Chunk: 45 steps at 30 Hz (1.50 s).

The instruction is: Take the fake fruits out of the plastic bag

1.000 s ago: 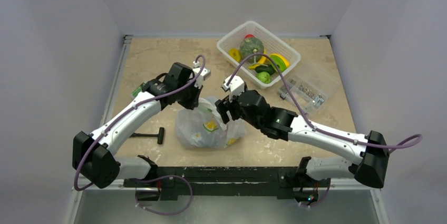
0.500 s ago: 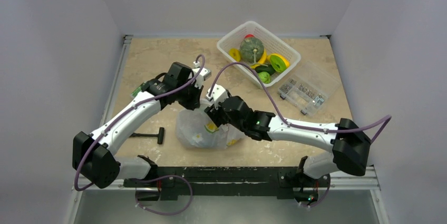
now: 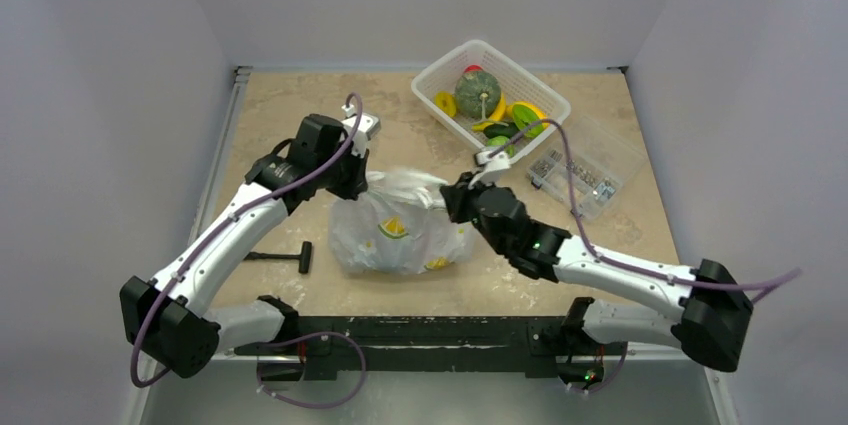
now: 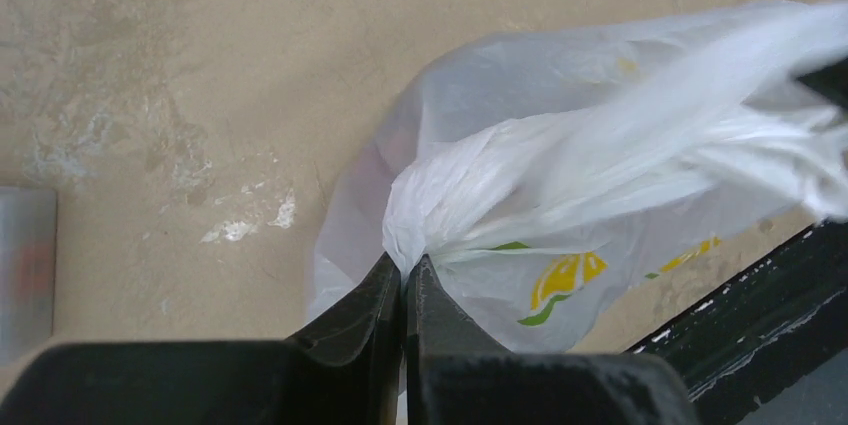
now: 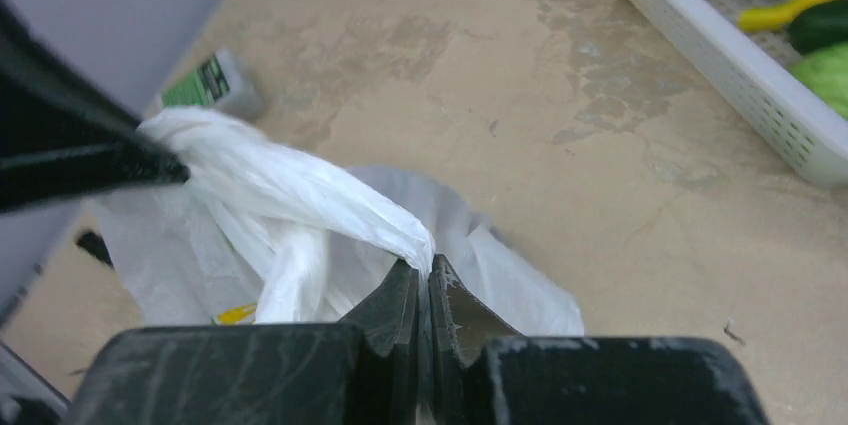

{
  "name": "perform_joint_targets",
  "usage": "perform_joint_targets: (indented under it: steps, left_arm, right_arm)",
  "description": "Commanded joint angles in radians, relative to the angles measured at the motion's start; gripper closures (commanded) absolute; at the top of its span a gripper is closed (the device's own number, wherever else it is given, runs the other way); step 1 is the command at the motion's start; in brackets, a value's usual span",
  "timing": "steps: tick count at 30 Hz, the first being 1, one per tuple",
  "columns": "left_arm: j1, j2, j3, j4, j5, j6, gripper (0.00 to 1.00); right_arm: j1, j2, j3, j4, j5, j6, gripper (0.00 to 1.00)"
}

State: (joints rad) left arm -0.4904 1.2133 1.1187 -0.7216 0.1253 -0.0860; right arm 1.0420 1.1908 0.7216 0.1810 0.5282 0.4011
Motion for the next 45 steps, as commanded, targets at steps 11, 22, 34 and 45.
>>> perform_joint_targets:
  steps: [11, 22, 34, 45]
  left_arm:
    - [0.062, -0.149, -0.062, 0.107, -0.02, -0.017, 1.0]
    - [0.04, -0.247, -0.108, 0.17, 0.087, 0.045, 0.32]
    - [-0.064, 0.105, 0.226, -0.089, 0.25, 0.215, 0.0]
    - [-0.068, 0.08, 0.133, 0.048, 0.034, 0.123, 0.69]
  right_arm:
    - [-0.235, -0.203, -0.205, 0.057, -0.199, 0.448, 1.0]
    - [-0.235, -0.156, -0.143, 0.07, -0.367, 0.201, 1.0]
    - [-0.235, -0.176, -0.128, 0.069, -0.404, 0.13, 1.0]
    - [-0.235, -0.143, -0.117, 0.064, -0.364, 0.172, 1.0]
